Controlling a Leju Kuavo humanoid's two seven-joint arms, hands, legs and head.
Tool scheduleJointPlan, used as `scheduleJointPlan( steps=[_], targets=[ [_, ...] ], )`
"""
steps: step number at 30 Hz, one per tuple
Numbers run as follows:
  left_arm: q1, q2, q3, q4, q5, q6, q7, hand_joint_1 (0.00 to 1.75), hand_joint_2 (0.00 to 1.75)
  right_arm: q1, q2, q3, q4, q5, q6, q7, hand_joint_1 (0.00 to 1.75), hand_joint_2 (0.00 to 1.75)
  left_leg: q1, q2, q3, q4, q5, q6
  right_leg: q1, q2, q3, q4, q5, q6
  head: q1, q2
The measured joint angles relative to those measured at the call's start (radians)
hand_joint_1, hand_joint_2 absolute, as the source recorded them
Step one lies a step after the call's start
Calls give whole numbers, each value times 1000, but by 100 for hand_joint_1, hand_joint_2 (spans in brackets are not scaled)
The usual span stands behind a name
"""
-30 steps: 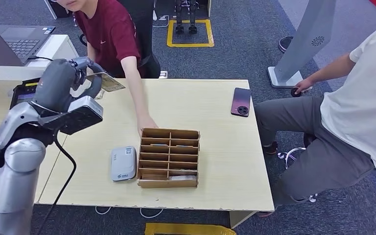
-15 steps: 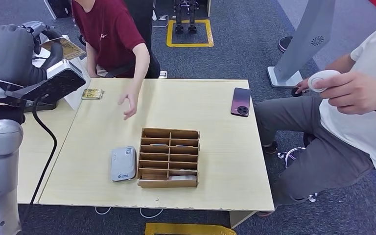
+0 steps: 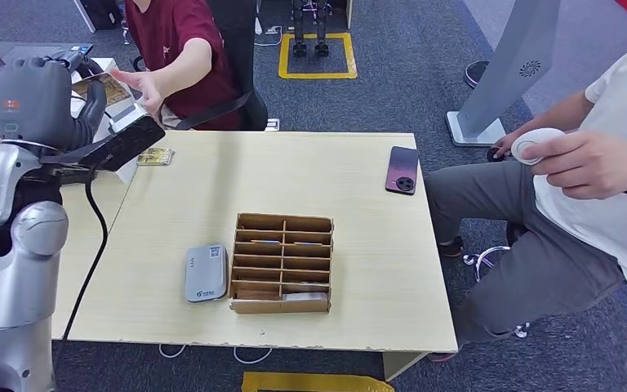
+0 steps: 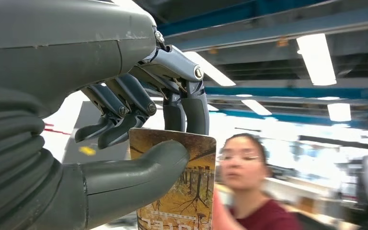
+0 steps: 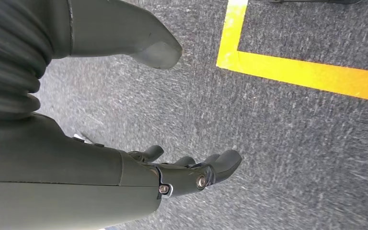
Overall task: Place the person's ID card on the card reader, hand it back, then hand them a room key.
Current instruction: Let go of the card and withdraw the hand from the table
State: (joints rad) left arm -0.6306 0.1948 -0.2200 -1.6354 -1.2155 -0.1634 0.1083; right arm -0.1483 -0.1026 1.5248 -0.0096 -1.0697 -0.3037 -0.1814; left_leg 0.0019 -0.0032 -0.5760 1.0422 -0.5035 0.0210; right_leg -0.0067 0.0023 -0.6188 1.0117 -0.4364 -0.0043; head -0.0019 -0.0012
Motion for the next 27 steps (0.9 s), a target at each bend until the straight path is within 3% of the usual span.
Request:
scheduleJointPlan(
  steps=[4,9,23,27],
  targets=[
    [16,-74,48,78,-168,33,31,175,175,-17,3,0,-3,23,0,5,0,175,0,0,0,0,0,0,0,0,0,0,1,0,0,0],
    [46,-127,104,120,-243,37,24,175,175,-23,4,0,-4,33,0,16,0,175,0,0,0,0,0,0,0,0,0,0,0,0,0,0],
    [65,-186,160,156,-287,36,-23,175,175,-25,7,0,-7,37,0,15,0,175,0,0,-1,0,0,0,0,0,-1,0,0,0,0,0],
    [65,-193,173,164,-274,33,-38,0,175,-25,7,0,-7,37,0,15,0,175,0,0,-1,0,0,0,0,0,-1,0,0,0,-1,0]
  ],
)
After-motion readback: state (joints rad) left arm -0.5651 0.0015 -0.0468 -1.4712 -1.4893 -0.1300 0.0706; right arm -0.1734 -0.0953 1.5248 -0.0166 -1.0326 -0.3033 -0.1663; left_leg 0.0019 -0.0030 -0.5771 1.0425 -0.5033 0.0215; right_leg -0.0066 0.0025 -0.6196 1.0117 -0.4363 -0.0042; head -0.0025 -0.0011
